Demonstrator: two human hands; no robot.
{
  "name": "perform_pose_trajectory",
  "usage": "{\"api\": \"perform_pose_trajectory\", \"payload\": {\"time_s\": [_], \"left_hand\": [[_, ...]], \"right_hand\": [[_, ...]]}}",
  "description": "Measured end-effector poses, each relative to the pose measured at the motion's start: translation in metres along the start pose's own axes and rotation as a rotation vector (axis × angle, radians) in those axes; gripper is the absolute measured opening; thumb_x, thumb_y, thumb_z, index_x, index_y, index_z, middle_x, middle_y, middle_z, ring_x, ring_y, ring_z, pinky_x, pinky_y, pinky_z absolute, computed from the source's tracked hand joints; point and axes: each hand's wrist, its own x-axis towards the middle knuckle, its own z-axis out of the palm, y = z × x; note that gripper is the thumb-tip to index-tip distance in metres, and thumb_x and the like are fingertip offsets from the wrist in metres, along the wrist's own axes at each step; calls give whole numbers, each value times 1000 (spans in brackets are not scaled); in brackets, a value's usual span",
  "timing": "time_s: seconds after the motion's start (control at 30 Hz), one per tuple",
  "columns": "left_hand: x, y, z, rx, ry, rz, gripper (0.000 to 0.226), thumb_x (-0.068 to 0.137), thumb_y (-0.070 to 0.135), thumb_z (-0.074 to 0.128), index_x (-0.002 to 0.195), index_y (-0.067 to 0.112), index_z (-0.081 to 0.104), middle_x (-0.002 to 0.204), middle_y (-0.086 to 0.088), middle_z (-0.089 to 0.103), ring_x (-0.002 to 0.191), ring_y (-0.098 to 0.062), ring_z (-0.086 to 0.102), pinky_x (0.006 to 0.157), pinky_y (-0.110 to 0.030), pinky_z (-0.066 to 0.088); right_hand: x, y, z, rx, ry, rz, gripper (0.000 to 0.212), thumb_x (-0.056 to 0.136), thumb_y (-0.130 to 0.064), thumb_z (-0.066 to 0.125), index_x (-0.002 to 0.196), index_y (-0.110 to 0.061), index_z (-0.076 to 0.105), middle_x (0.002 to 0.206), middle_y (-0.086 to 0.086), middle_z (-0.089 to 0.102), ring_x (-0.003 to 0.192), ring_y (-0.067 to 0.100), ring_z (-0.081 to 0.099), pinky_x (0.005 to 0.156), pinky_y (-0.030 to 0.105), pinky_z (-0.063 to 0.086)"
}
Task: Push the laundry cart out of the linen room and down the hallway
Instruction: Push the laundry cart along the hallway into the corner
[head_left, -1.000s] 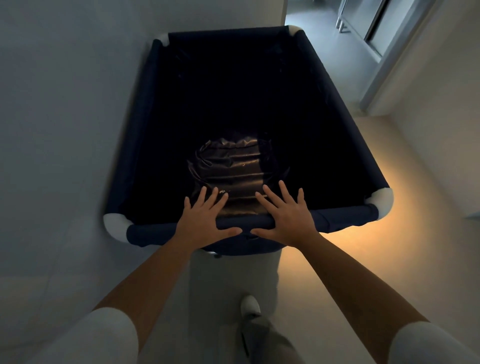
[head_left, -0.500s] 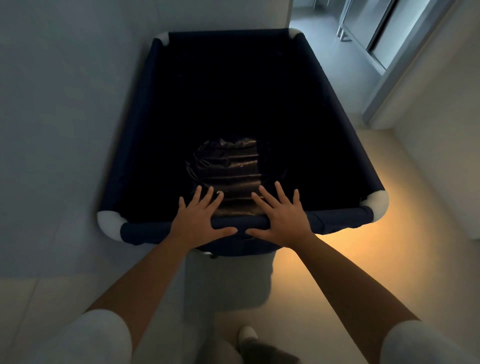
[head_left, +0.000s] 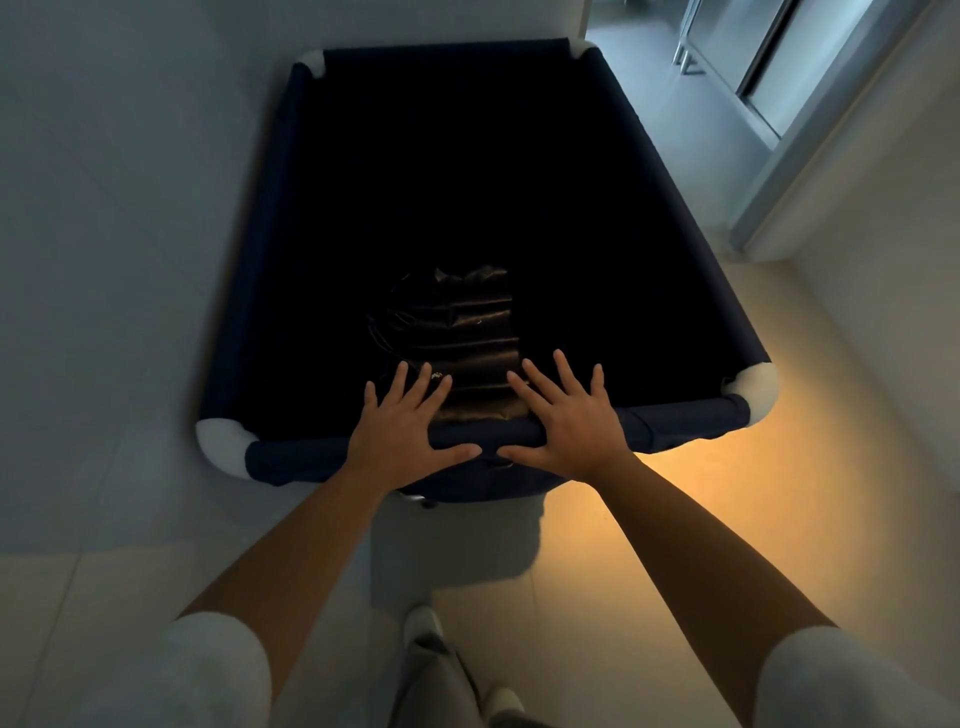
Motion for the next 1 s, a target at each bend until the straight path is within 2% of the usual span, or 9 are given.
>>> {"api": "perform_pose_trajectory", "payload": {"time_s": [0.1, 0.27, 0.47, 0.73, 1.0], "left_hand": [[12, -5, -4, -7, -6, 0, 114, 51, 92, -9, 146, 29, -1, 157, -1, -1, 142, -25, -10, 111, -55, 0], [20, -5, -2, -13, 5, 13, 106, 58, 89, 2, 146, 30, 1, 157, 0, 0, 142, -24, -8, 111, -55, 2], [19, -5, -2, -10, 7, -5, 108, 57, 91, -1, 146, 30, 1, 157, -1, 1, 142, -25, -8, 110, -57, 2], [17, 0, -5, -94, -146, -63, 106, 56, 90, 11, 145, 34, -3, 157, 0, -3, 141, -28, -9, 106, -64, 6], [10, 6, -1, -72, -66, -48, 105, 57, 89, 8, 145, 33, -2, 157, 0, -3, 141, -27, -9, 107, -63, 5]], "right_hand": [[14, 5, -2, 3, 2, -2, 100, 64, -87, 4, 147, -31, 8, 156, 0, 16, 144, 33, -1, 109, 62, -1], [22, 10, -2, -3, -1, -17, 102, 62, -88, 1, 147, -30, 8, 156, 0, 15, 144, 33, -2, 110, 61, -3], [22, 10, -3, -21, -3, -8, 103, 61, -88, 0, 147, -31, 5, 157, 0, 12, 144, 32, -4, 110, 60, -4], [17, 10, -7, -19, -6, -61, 96, 66, -84, 5, 147, -31, 9, 156, 0, 16, 144, 32, -2, 110, 61, -1], [13, 12, -8, -35, -1, -66, 99, 64, -84, 4, 147, -31, 9, 157, 0, 14, 144, 32, -4, 111, 60, -2]]}}
